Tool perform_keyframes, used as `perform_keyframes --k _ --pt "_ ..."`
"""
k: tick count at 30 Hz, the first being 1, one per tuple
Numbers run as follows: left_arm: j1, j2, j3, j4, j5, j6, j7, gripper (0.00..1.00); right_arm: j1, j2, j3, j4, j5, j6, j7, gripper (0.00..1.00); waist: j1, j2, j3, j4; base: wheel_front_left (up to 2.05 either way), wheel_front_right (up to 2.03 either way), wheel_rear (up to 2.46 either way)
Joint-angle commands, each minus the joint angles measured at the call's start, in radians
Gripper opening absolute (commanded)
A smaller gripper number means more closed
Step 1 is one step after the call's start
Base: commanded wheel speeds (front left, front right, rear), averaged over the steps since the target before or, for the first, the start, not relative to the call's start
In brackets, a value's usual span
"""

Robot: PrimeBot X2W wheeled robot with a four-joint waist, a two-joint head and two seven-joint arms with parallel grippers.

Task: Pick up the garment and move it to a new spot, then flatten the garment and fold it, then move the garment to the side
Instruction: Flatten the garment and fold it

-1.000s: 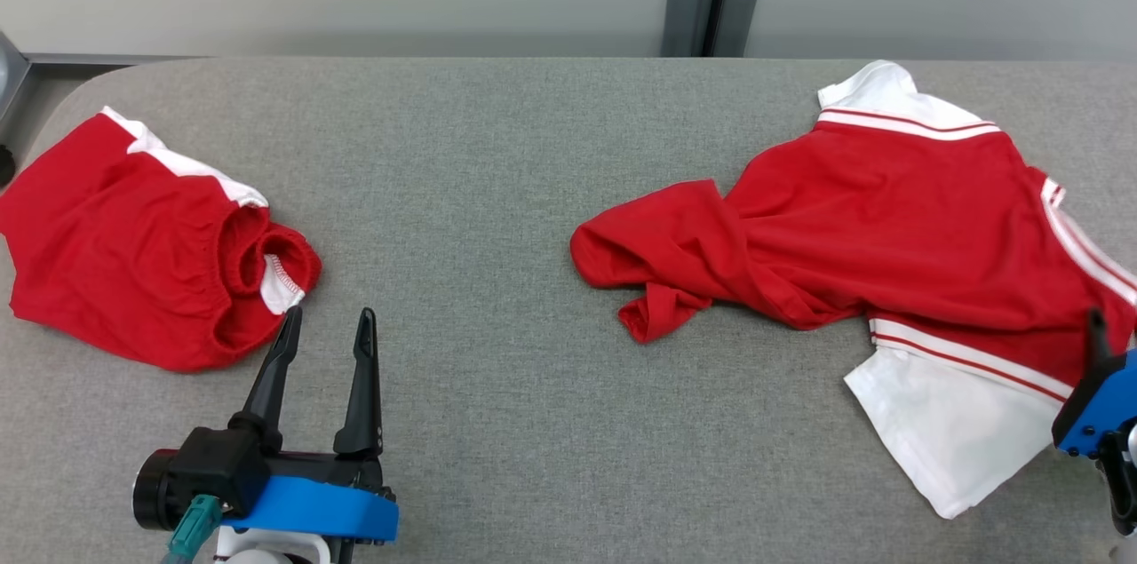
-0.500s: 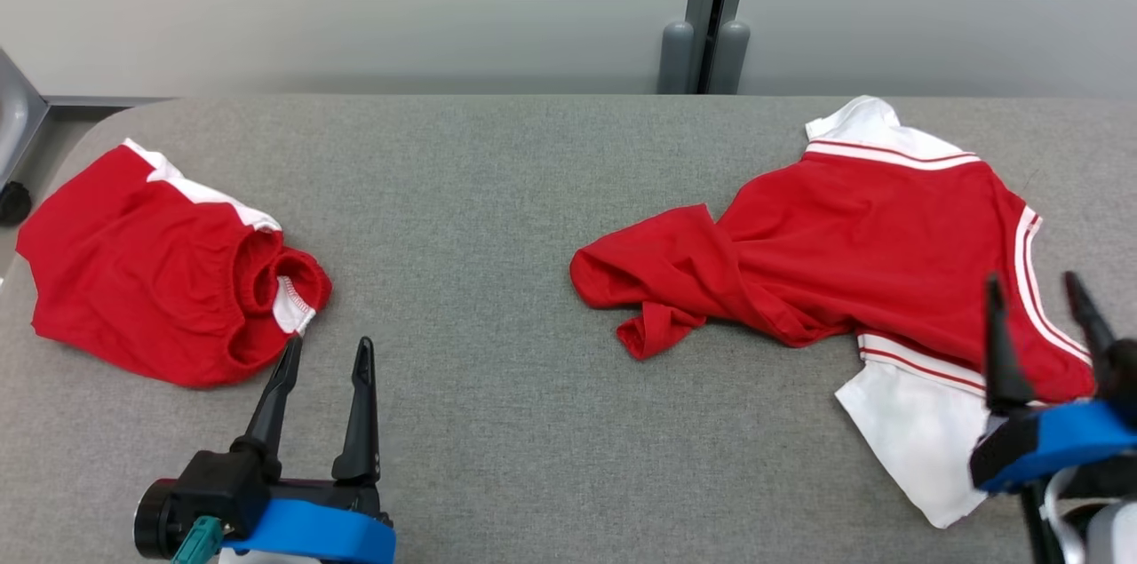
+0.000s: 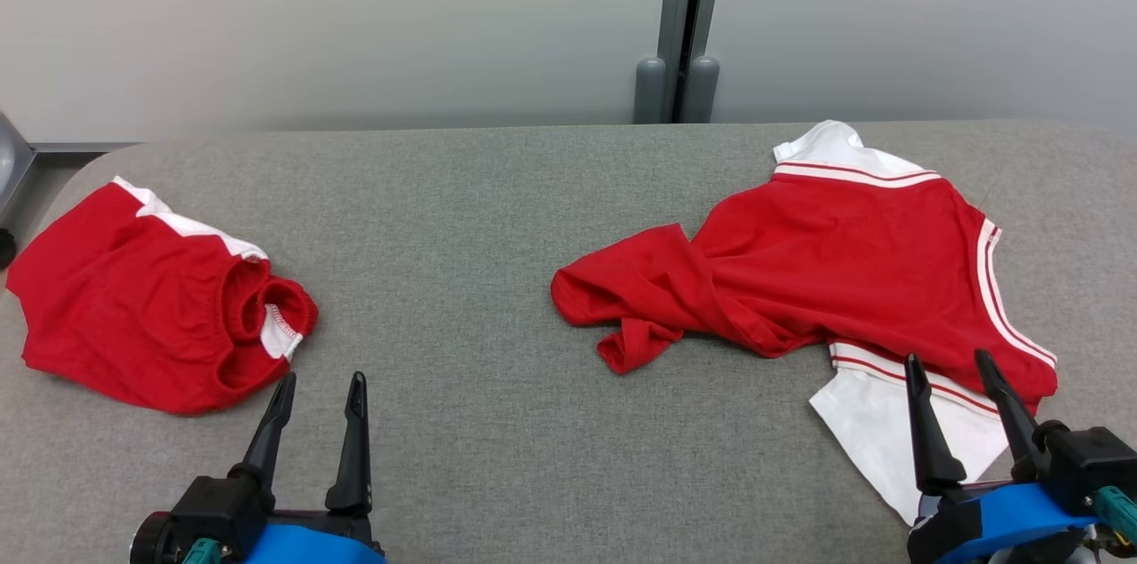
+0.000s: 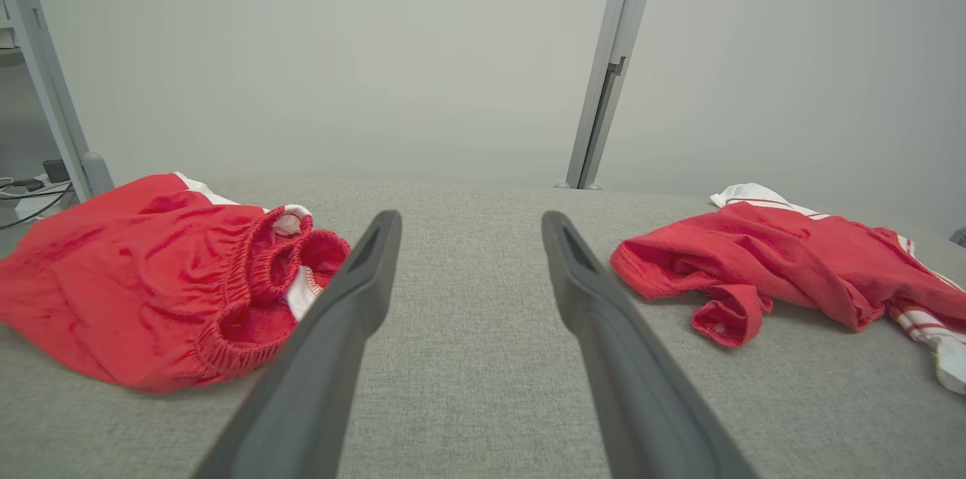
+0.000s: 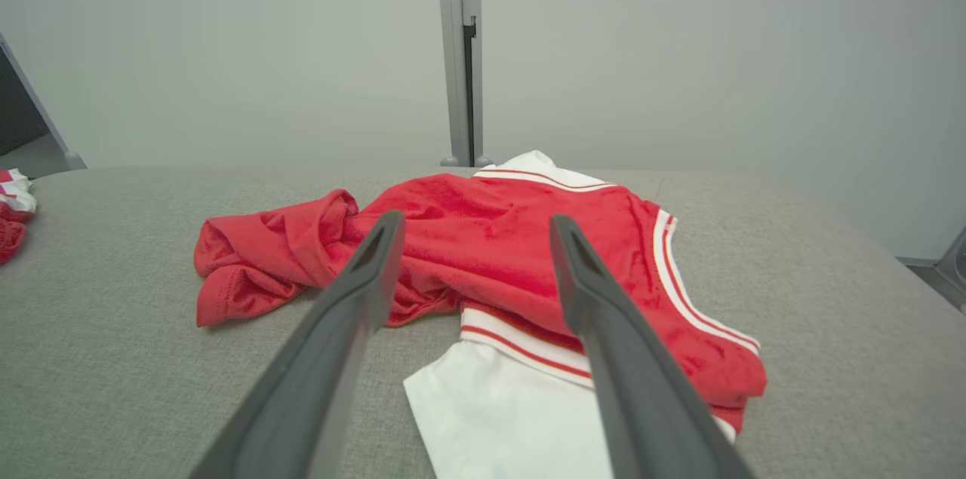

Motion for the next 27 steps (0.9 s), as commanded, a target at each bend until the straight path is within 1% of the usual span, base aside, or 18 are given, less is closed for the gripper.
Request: perform_keyframes --k 1,8,9,11,15,17,21,22,23,27 --pt "0.002 0.006 -0.001 0.002 0.000 -0.006 -0.004 1.00 0.012 0.002 0.004 0.005 0.005 0.000 -0.004 1.00 0.0001 0.0001 -0.003 -0.004 0.00 0.00 0.00" --pt "-0.016 0.014 -0.017 0.027 -0.004 -0.006 0.004 1.00 0.001 0.004 0.024 0.017 0.017 0.000 0.009 1.00 0.0001 0.0001 0.001 -0.023 0.00 0.00 0.00" --pt "-0.033 0.020 -0.031 0.030 0.000 -0.006 0.012 1.00 0.000 0.004 0.022 0.015 0.017 0.000 0.010 1.00 0.0001 0.0001 0.007 -0.024 0.00 0.00 0.00" --pt "-0.082 0.031 -0.090 0.039 -0.005 -0.006 0.054 1.00 -0.008 0.004 0.021 0.008 0.020 0.000 0.011 1.00 0.0001 0.0001 0.028 -0.027 0.00 0.00 0.00" --pt "-0.224 0.032 -0.159 0.071 -0.040 -0.004 0.185 1.00 -0.030 0.005 0.030 0.008 0.023 0.000 0.005 1.00 0.0001 0.0001 0.067 -0.037 0.00 0.00 0.00" --pt "-0.310 0.014 -0.177 0.098 -0.058 -0.004 0.255 1.00 -0.041 0.005 0.040 0.012 0.027 0.000 0.005 1.00 0.0001 0.0001 0.089 -0.048 0.00 0.00 0.00" --pt "-0.480 -0.021 -0.210 0.175 -0.088 0.005 0.436 1.00 -0.065 0.005 0.062 0.016 0.038 0.000 0.004 1.00 0.0001 0.0001 0.140 -0.079 0.00 0.00 0.00" --pt "-0.521 -0.029 -0.217 0.199 -0.098 0.010 0.488 1.00 -0.072 0.004 0.069 0.018 0.043 0.000 0.003 1.00 0.0001 0.0001 0.154 -0.087 0.00 0.00 0.00" --pt "-0.569 -0.031 -0.233 0.215 -0.085 0.012 0.531 1.00 -0.078 0.004 0.081 0.022 0.038 0.000 0.005 1.00 0.0001 0.0001 0.167 -0.096 0.00 0.00 0.00" --pt "-0.713 -0.044 -0.263 0.295 -0.100 0.036 0.656 1.00 -0.111 0.004 0.118 0.036 0.046 0.000 -0.004 1.00 0.0001 0.0001 0.216 -0.136 0.00 0.00 0.00"
